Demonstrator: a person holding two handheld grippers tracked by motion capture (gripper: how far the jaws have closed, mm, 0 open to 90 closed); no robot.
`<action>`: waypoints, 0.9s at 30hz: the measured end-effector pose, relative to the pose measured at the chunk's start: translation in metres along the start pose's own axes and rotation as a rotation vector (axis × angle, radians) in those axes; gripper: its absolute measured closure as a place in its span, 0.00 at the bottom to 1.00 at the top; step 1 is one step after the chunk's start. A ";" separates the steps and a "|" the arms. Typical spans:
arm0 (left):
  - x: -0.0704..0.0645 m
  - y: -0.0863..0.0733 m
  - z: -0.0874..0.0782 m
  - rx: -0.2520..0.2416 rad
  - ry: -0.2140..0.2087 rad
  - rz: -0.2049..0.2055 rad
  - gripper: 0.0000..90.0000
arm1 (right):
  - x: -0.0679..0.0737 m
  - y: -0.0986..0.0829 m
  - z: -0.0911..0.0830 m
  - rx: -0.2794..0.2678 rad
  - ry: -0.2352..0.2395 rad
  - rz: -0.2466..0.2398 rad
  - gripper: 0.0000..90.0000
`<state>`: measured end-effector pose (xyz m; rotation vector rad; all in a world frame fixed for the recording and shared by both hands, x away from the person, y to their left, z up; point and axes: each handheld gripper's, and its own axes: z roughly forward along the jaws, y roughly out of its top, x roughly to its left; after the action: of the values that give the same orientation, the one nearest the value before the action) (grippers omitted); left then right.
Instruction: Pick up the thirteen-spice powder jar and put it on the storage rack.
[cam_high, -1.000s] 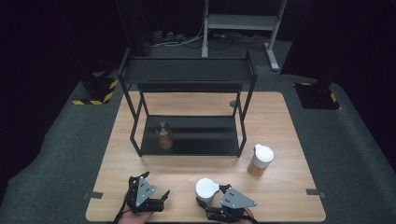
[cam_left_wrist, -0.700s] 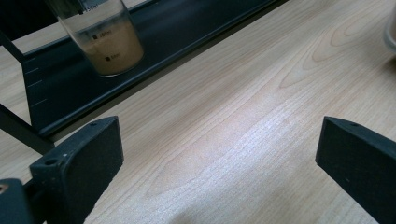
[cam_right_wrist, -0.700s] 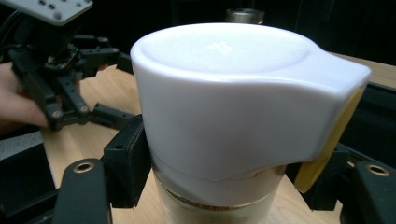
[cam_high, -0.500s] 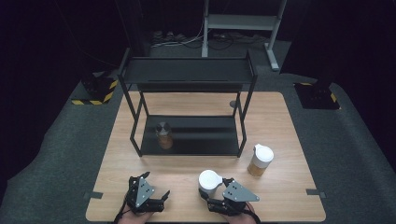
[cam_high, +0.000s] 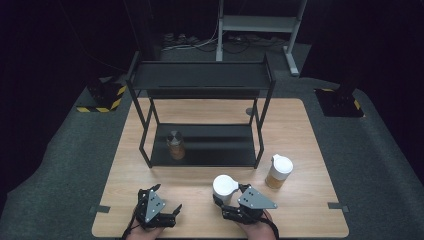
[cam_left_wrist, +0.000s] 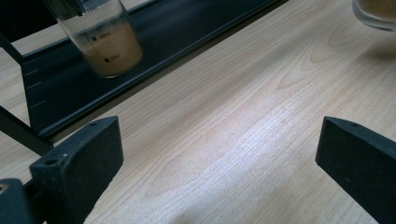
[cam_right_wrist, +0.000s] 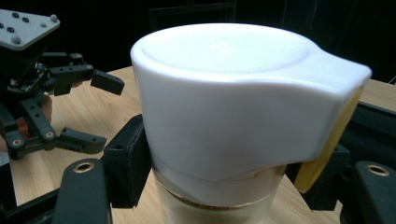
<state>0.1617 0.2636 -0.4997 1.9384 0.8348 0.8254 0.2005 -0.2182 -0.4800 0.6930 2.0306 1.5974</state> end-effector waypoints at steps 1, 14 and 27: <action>0.000 0.000 0.000 0.000 0.000 0.000 0.01 | 0.000 0.001 0.000 -0.001 0.000 -0.001 0.34; 0.000 0.000 0.000 -0.002 -0.002 0.002 0.01 | -0.003 0.008 0.012 -0.003 -0.021 0.007 0.34; 0.001 -0.001 0.000 -0.004 -0.009 0.002 0.01 | -0.006 0.017 0.027 0.000 -0.056 0.002 0.34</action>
<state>0.1621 0.2651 -0.4999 1.9376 0.8259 0.8187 0.2242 -0.1985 -0.4686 0.7315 1.9909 1.5616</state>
